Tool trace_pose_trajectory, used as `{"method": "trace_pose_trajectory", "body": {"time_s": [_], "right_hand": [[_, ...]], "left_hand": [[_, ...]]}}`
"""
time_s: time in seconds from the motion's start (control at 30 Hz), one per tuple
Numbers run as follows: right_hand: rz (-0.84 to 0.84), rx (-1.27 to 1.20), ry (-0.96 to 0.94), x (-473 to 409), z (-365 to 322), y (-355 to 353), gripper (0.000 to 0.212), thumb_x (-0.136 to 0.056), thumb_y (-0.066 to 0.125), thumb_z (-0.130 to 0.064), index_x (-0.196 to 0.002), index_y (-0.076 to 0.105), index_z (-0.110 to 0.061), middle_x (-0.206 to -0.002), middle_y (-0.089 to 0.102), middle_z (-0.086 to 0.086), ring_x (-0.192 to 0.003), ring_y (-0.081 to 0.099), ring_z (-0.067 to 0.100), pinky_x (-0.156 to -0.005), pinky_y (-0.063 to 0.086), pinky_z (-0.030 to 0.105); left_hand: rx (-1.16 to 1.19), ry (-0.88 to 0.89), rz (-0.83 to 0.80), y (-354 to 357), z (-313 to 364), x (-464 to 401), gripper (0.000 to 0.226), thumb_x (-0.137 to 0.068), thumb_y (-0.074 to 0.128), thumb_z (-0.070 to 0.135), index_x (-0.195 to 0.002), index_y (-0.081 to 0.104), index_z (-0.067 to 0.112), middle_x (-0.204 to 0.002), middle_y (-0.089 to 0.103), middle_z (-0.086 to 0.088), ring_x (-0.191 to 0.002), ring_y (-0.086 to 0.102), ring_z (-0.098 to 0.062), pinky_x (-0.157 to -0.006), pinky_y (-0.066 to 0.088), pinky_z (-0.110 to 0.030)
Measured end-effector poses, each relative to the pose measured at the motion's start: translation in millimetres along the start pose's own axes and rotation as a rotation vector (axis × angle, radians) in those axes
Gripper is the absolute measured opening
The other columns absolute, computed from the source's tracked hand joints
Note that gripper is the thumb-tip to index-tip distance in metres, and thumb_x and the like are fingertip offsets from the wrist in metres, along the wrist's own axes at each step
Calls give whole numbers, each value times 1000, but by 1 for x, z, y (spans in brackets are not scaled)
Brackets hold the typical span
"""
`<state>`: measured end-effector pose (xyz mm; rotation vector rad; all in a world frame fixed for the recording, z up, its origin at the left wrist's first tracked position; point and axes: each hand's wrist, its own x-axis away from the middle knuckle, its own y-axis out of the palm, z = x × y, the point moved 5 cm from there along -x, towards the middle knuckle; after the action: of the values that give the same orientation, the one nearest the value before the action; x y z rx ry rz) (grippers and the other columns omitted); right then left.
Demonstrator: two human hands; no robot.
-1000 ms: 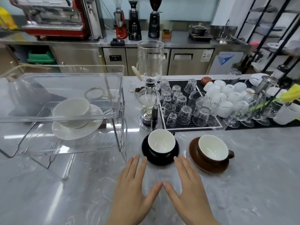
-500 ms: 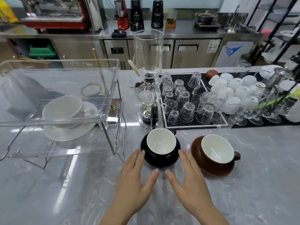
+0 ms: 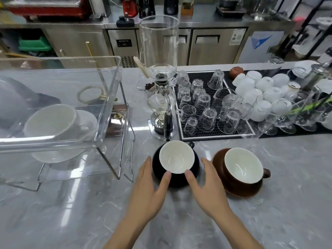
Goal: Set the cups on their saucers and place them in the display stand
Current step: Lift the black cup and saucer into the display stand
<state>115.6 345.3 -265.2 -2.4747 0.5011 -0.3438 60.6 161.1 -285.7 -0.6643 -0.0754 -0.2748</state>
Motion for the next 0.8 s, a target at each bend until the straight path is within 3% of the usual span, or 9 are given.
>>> {"method": "trace_pose_trajectory", "body": {"time_s": [0.1,0.17,0.3,0.37,0.43,0.57,0.67,0.73,0.8], "right_hand": [[-6,-18,39,-9,2,4,55,-92,63,-39,-140,43,-21,-111,38,-23,-100,40,-22,-82,28,-6],[-4,-20,59,-16,3,6,54,-92,62,-41,-138,44,-17,-115,42,-16,-101,38,-8,-86,30,7],[3,-41,108,-26,7,11,75,-88,61,-55,-147,37,-16,-146,47,-2,-133,45,14,-111,38,35],[-1,-66,136,-31,9,13,78,-87,61,-57,-149,35,-17,-149,46,1,-137,43,17,-113,38,41],[-8,-110,177,-37,14,14,74,-89,61,-53,-149,36,-17,-146,49,3,-135,45,18,-111,38,35],[-28,-220,252,-41,21,13,61,-91,56,-53,-139,49,-17,-126,62,-3,-122,57,19,-96,40,26],[-35,-230,265,-41,23,14,38,-86,55,-63,-102,60,-29,-85,73,-2,-75,73,24,-74,60,43],[-71,-249,275,-40,21,15,32,-90,55,-58,-101,56,-28,-76,70,10,-49,67,19,-49,57,36],[-84,-259,281,-40,20,14,35,-92,55,-53,-111,54,-24,-78,68,15,-41,62,16,-37,45,26]], "left_hand": [[55,-63,-9,3,-1,-9,99,-82,42,79,-161,17,24,-164,30,4,-144,41,-18,-118,36,-46],[74,-99,2,3,1,-14,98,-82,43,79,-159,21,23,-161,36,3,-139,47,-20,-115,40,-47],[150,-163,48,3,4,-24,80,-93,55,59,-155,32,15,-150,49,4,-139,46,-18,-114,38,-37],[166,-207,57,2,5,-28,60,-95,56,53,-142,47,16,-125,59,17,-126,54,-15,-98,39,-27],[173,-237,80,0,5,-33,33,-95,55,54,-112,56,26,-104,63,21,-106,62,-14,-86,43,-27],[234,-315,73,1,-7,-42,54,-78,50,77,-96,63,28,-87,72,4,-82,70,-24,-78,60,-51],[240,-331,61,0,-9,-42,48,-79,56,75,-88,61,29,-72,71,0,-66,71,-25,-72,61,-51],[269,-342,52,1,-11,-42,44,-82,62,69,-88,62,25,-63,67,-1,-52,67,-23,-61,58,-46],[312,-368,55,0,-11,-40,43,-82,66,64,-89,63,21,-64,66,-3,-46,64,-21,-52,54,-39]]}}
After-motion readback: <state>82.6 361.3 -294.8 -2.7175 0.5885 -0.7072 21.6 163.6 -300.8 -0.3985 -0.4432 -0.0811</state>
